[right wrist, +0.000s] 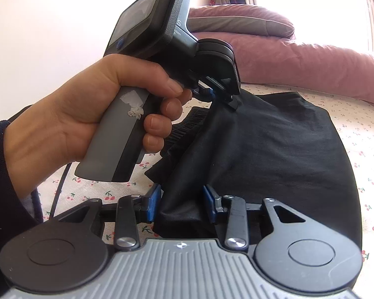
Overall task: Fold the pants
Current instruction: 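Lower both held corners and fold the black pants over onto themselves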
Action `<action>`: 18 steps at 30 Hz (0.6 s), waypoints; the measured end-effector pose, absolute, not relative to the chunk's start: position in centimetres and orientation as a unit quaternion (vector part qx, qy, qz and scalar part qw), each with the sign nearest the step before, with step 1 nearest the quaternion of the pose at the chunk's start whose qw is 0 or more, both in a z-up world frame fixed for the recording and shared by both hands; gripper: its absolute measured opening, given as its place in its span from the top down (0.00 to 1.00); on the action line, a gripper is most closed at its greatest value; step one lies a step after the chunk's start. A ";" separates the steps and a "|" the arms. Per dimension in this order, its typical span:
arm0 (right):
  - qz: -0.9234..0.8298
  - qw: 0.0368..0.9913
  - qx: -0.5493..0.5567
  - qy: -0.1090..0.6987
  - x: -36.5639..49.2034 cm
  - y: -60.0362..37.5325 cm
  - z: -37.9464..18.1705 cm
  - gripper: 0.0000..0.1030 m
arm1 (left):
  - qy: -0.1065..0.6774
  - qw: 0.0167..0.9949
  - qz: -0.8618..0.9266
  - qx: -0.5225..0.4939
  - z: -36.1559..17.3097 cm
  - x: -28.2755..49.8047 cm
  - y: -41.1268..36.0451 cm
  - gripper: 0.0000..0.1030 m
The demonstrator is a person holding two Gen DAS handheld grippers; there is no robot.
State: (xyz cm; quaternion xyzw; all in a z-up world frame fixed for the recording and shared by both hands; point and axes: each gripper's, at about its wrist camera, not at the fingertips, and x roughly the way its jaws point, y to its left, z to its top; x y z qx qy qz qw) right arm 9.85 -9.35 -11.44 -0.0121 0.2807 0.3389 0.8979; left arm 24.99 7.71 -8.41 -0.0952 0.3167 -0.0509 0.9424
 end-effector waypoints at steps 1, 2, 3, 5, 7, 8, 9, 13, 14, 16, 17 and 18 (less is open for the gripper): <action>0.343 0.896 -0.005 0.284 10.0 -9.5 -11.3 0.71 | 0.314 0.943 -0.051 -0.102 -8.2 24.9 8.1 0.98; 0.348 0.892 0.006 0.289 10.1 -9.9 -11.1 0.70 | 0.312 0.942 -0.050 -0.111 -7.9 24.9 8.6 0.98; 0.354 0.888 0.017 0.294 10.2 -10.3 -10.8 0.70 | 0.312 0.942 -0.048 -0.118 -7.8 24.9 9.0 0.98; 0.360 0.881 0.039 0.304 10.6 -11.2 -10.4 0.65 | 0.317 0.938 -0.042 -0.132 -7.6 25.1 10.1 0.98; 0.365 0.874 0.060 0.316 11.0 -12.3 -10.1 0.55 | 0.318 0.937 -0.038 -0.137 -7.8 25.2 10.7 0.98; 0.365 0.872 0.069 0.319 11.1 -12.7 -10.0 0.52 | 0.322 0.936 -0.038 -0.135 -8.0 25.4 10.9 0.98; 0.364 0.871 0.075 0.321 11.2 -13.1 -9.9 0.51 | 0.325 0.935 -0.038 -0.135 -8.1 25.6 11.0 0.98; 0.362 0.872 0.074 0.322 11.1 -13.4 -9.9 0.50 | 0.333 0.931 -0.045 -0.145 -8.5 26.3 11.9 0.98; 0.362 0.872 0.071 0.323 11.1 -13.4 -9.9 0.49 | 0.337 0.929 -0.045 -0.148 -8.7 26.3 12.2 0.98; 0.365 0.869 0.073 0.326 11.2 -13.6 -9.9 0.45 | 0.348 0.925 -0.039 -0.151 -8.7 26.2 12.6 0.98; 0.368 0.867 0.075 0.328 11.2 -13.7 -9.9 0.44 | 0.347 0.925 -0.037 -0.151 -8.5 26.1 12.8 0.98; 0.370 0.865 0.078 0.330 11.2 -13.8 -9.9 0.43 | 0.345 0.925 -0.038 -0.151 -8.4 25.9 13.0 0.98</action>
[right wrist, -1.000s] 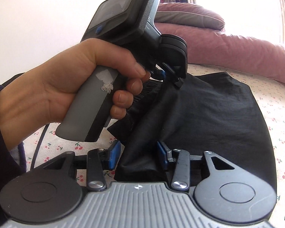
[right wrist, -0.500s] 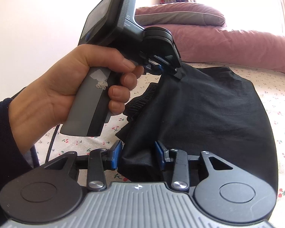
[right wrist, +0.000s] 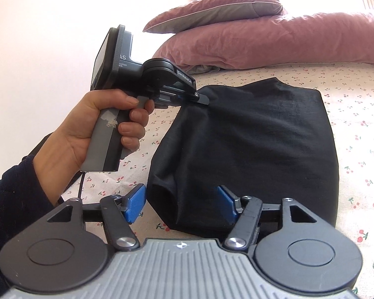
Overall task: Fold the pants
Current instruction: 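Lower both held corners and fold the black pants over onto themselves, then open both grippers and release the folded pants onto the sheet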
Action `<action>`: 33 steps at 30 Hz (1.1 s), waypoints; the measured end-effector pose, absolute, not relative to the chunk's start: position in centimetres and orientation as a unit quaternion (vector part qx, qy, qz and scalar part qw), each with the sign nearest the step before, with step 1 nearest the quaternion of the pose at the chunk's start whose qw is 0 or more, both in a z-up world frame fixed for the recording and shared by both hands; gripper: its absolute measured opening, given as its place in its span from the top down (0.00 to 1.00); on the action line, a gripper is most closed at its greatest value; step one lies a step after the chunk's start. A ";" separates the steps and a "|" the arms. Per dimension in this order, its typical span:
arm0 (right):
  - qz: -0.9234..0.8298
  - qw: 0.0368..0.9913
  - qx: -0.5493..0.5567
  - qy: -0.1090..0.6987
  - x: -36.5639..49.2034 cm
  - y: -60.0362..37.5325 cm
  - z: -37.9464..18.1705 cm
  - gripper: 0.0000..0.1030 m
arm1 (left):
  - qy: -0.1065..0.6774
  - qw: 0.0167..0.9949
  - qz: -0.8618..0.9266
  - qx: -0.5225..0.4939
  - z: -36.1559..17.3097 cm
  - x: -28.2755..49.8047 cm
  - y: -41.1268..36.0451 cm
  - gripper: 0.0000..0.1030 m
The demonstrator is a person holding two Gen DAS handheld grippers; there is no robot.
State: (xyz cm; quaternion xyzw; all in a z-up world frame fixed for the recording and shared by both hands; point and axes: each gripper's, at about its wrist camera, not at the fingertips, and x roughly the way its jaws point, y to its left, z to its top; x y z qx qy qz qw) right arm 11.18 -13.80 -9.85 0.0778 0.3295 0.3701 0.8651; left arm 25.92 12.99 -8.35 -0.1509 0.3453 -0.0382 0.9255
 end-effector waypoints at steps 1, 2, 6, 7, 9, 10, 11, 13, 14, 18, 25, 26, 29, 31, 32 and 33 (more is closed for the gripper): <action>0.370 0.864 0.079 0.331 11.2 -13.9 -9.9 0.43 | 0.345 0.926 -0.037 -0.151 -8.3 25.9 13.1 0.98; 0.368 0.864 0.079 0.333 11.3 -13.8 -9.9 0.42 | 0.347 0.925 -0.035 -0.152 -8.5 26.0 13.2 0.97; 0.353 0.866 0.065 0.349 11.5 -13.5 -10.3 0.41 | 0.371 0.919 -0.025 -0.132 -10.2 26.8 12.8 0.96; 0.349 0.865 0.065 0.354 11.7 -13.5 -10.5 0.41 | 0.371 0.918 -0.024 -0.142 -10.3 26.8 13.0 0.96; 0.341 0.866 0.065 0.361 11.9 -13.6 -10.6 0.41 | 0.369 0.915 -0.024 -0.160 -10.2 26.7 13.4 0.93; 0.339 0.866 0.066 0.361 12.0 -13.6 -10.6 0.41 | 0.368 0.915 -0.024 -0.165 -10.1 26.6 13.6 0.93; 0.335 0.868 0.068 0.361 12.1 -13.8 -10.4 0.41 | 0.368 0.915 -0.025 -0.167 -10.2 26.6 13.7 0.92; 0.331 0.868 0.073 0.362 12.3 -14.0 -10.4 0.40 | 0.368 0.915 -0.027 -0.165 -10.4 26.6 13.7 0.92; 0.329 0.869 0.076 0.362 12.3 -14.1 -10.4 0.38 | 0.368 0.914 -0.028 -0.169 -10.3 26.6 13.8 0.92; 0.318 0.870 0.077 0.368 12.8 -14.5 -10.6 0.37 | 0.370 0.907 -0.018 -0.203 -9.8 26.3 14.8 0.85; 0.305 0.881 0.094 0.349 13.4 -16.3 -9.6 0.37 | 0.325 0.925 0.040 -0.196 -6.1 23.1 15.8 0.79; 0.302 0.883 0.098 0.346 13.5 -16.8 -9.4 0.37 | 0.318 0.928 0.027 -0.191 -5.5 22.4 15.3 0.79; 0.283 0.896 0.095 0.328 14.3 -17.8 -9.1 0.37 | 0.322 0.926 -0.040 -0.193 -4.9 20.9 13.1 0.78; 0.266 0.899 0.095 0.335 15.5 -18.1 -9.8 0.37 | 0.348 0.912 -0.086 -0.197 -5.5 20.7 10.9 0.78; 0.257 0.895 0.096 0.351 16.2 -18.1 -10.6 0.37 | 0.361 0.907 -0.101 -0.190 -6.0 20.7 10.0 0.77; 0.254 0.889 0.099 0.367 16.9 -18.0 -11.4 0.37 | 0.373 0.904 -0.106 -0.179 -6.4 20.8 9.2 0.77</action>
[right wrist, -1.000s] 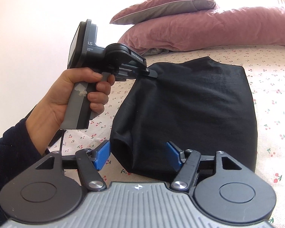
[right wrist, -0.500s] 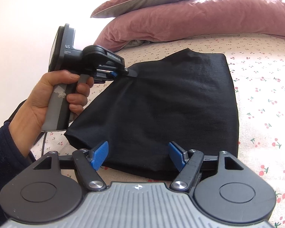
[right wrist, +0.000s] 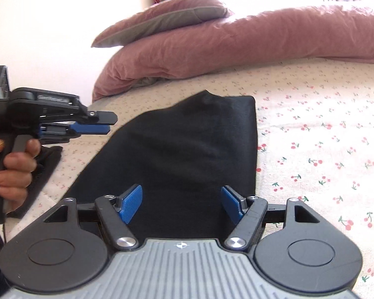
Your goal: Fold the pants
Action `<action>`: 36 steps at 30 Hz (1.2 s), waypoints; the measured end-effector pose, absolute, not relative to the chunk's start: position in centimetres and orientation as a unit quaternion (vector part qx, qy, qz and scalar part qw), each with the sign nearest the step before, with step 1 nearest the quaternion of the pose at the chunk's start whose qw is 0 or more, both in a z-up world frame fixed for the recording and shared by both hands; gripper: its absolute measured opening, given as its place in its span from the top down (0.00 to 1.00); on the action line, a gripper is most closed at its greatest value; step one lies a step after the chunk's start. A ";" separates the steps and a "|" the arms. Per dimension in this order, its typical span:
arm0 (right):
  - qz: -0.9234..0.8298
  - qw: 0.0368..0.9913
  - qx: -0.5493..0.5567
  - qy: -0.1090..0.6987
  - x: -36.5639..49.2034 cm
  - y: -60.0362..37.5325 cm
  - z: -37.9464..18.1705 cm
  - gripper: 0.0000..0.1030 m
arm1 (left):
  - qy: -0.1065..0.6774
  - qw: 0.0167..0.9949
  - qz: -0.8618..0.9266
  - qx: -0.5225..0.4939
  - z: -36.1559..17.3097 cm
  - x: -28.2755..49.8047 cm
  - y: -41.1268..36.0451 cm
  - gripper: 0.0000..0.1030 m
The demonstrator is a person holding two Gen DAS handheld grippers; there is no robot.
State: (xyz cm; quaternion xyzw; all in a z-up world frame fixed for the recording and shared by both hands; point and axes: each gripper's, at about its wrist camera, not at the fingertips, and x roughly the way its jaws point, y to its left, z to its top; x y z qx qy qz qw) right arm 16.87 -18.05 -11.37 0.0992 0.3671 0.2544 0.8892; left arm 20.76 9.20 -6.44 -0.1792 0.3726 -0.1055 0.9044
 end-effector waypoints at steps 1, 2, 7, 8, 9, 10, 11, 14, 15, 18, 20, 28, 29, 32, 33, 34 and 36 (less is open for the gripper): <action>0.254 0.888 0.102 0.371 17.2 -18.0 -11.9 0.37 | 0.383 0.905 -0.096 -0.160 -7.3 20.8 8.5 0.77; 0.254 0.891 0.101 0.361 17.2 -17.7 -12.0 0.36 | 0.391 0.905 -0.087 -0.143 -8.1 21.0 8.3 0.77; 0.268 0.898 0.011 0.348 16.0 -15.7 -12.0 0.28 | 0.403 0.897 -0.107 -0.146 -10.4 21.5 10.4 0.77; 0.270 0.899 -0.010 0.344 15.9 -15.5 -12.0 0.28 | 0.399 0.898 -0.102 -0.155 -10.2 21.4 11.1 0.77; 0.271 0.899 -0.016 0.344 15.9 -15.5 -11.9 0.28 | 0.394 0.900 -0.092 -0.160 -10.0 21.3 11.7 0.77; 0.271 0.899 -0.014 0.344 15.9 -15.6 -11.7 0.29 | 0.387 0.903 -0.080 -0.169 -9.7 21.0 12.5 0.77; 0.271 0.900 -0.006 0.342 16.2 -15.8 -11.3 0.29 | 0.384 0.903 -0.074 -0.180 -9.6 21.1 13.1 0.77; 0.254 0.914 -0.012 0.316 16.3 -16.4 -10.6 0.32 | 0.382 0.895 -0.078 -0.219 -9.9 21.7 14.7 0.78; 0.254 0.915 -0.011 0.313 16.6 -16.5 -10.6 0.33 | 0.389 0.891 -0.080 -0.220 -10.4 22.2 14.8 0.78; 0.255 0.909 0.017 0.330 17.7 -17.2 -11.2 0.37 | 0.393 0.889 -0.080 -0.220 -10.9 22.7 14.8 0.79; 0.257 0.906 0.029 0.337 18.2 -17.4 -11.3 0.39 | 0.392 0.888 -0.081 -0.226 -10.8 22.9 15.0 0.79; 0.251 0.898 0.088 0.350 22.5 -16.5 -10.4 0.40 | 0.381 0.888 -0.083 -0.242 -11.0 24.0 16.0 0.79; 0.236 0.896 0.088 0.367 23.3 -16.0 -11.2 0.43 | 0.378 0.887 -0.082 -0.251 -11.0 24.1 16.4 0.79; 0.201 0.909 0.072 0.358 23.4 -14.5 -12.3 0.46 | 0.367 0.886 -0.071 -0.275 -11.0 24.2 17.5 0.79; 0.188 0.914 0.056 0.356 23.0 -13.8 -12.1 0.47 | 0.363 0.886 -0.066 -0.281 -10.9 24.2 17.8 0.79; 0.176 0.917 0.041 0.355 22.8 -13.1 -12.0 0.47 | 0.362 0.885 -0.060 -0.285 -10.9 24.1 18.1 0.79; 0.161 0.921 0.028 0.353 22.3 -12.3 -11.8 0.46 | 0.366 0.884 -0.055 -0.285 -10.8 23.9 18.5 0.77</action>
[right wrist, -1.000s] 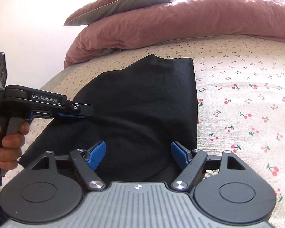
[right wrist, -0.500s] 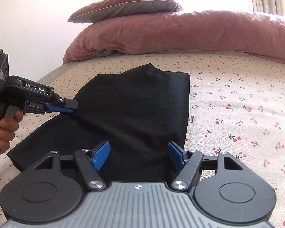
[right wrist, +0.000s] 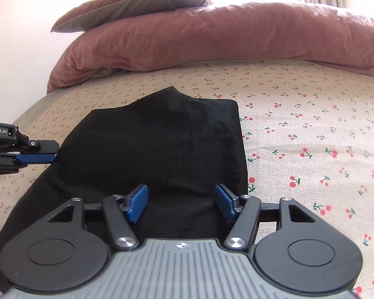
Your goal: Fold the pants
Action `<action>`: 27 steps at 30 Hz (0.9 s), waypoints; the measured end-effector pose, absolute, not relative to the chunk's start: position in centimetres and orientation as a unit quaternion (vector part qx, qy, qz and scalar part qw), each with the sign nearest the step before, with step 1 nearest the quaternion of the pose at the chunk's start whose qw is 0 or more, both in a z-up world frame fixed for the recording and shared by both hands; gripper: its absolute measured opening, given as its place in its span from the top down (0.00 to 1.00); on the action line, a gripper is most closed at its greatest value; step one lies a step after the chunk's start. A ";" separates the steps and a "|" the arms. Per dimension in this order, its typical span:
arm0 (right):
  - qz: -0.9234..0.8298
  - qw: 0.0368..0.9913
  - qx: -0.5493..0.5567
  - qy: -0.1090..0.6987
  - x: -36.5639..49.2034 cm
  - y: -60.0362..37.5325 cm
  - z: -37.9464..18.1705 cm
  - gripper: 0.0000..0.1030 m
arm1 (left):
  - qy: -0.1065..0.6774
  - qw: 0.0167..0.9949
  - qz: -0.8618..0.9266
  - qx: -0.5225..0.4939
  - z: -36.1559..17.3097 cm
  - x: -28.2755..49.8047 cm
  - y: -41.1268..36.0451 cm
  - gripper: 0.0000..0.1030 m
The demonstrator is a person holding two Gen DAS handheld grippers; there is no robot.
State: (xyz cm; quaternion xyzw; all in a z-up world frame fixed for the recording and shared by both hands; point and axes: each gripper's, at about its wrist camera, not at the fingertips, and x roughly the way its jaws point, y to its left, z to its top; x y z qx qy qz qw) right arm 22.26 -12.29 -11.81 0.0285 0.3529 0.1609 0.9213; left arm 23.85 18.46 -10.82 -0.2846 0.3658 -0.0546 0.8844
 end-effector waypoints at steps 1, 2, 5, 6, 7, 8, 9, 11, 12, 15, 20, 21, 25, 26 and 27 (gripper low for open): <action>0.159 0.922 0.039 0.350 21.9 -12.3 -11.8 0.46 | 0.367 0.884 -0.059 -0.284 -10.8 23.7 18.6 0.76; 0.159 0.922 0.053 0.349 21.6 -12.6 -11.8 0.46 | 0.366 0.884 -0.062 -0.285 -10.7 23.5 18.7 0.75; 0.164 0.917 0.072 0.357 20.1 -13.3 -11.4 0.46 | 0.354 0.891 -0.068 -0.276 -10.5 23.5 18.9 0.65; 0.173 0.915 0.063 0.360 19.3 -13.3 -11.0 0.46 | 0.349 0.894 -0.066 -0.272 -10.4 24.2 18.9 0.65; 0.188 0.912 0.050 0.362 18.4 -13.1 -10.7 0.46 | 0.344 0.895 -0.064 -0.276 -10.4 25.0 19.0 0.65; 0.202 0.909 0.036 0.364 17.5 -12.9 -10.3 0.46 | 0.339 0.892 -0.068 -0.290 -10.5 26.2 19.3 0.65; 0.213 0.906 0.024 0.364 16.5 -12.7 -10.1 0.46 | 0.336 0.888 -0.077 -0.305 -10.6 27.1 19.6 0.65; 0.230 0.903 0.000 0.362 14.9 -12.5 -10.0 0.46 | 0.345 0.875 -0.087 -0.329 -11.5 29.5 20.0 0.65; 0.236 0.904 -0.005 0.356 14.5 -12.2 -10.0 0.46 | 0.354 0.871 -0.083 -0.331 -12.0 30.4 20.1 0.65; 0.242 0.908 0.005 0.343 13.9 -12.5 -11.1 0.46 | 0.361 0.867 -0.089 -0.332 -13.1 31.9 20.1 0.65; 0.256 0.906 -0.030 0.335 14.1 -11.0 -10.7 0.46 | 0.349 0.898 -0.059 -0.263 -12.8 32.5 18.5 0.74; 0.261 0.905 -0.019 0.336 14.2 -10.8 -10.6 0.46 | 0.341 0.903 -0.058 -0.254 -12.6 32.3 18.0 0.83; 0.273 0.900 0.006 0.340 14.1 -10.6 -10.5 0.46 | 0.317 0.928 -0.040 -0.193 -11.1 32.0 16.0 0.96; 0.273 0.900 0.004 0.339 14.1 -10.5 -10.6 0.46 | 0.308 0.931 -0.038 -0.193 -10.7 31.8 15.9 0.97; 0.273 0.900 0.005 0.339 14.1 -10.4 -10.6 0.46 | 0.299 0.934 -0.037 -0.194 -10.4 31.7 15.8 0.98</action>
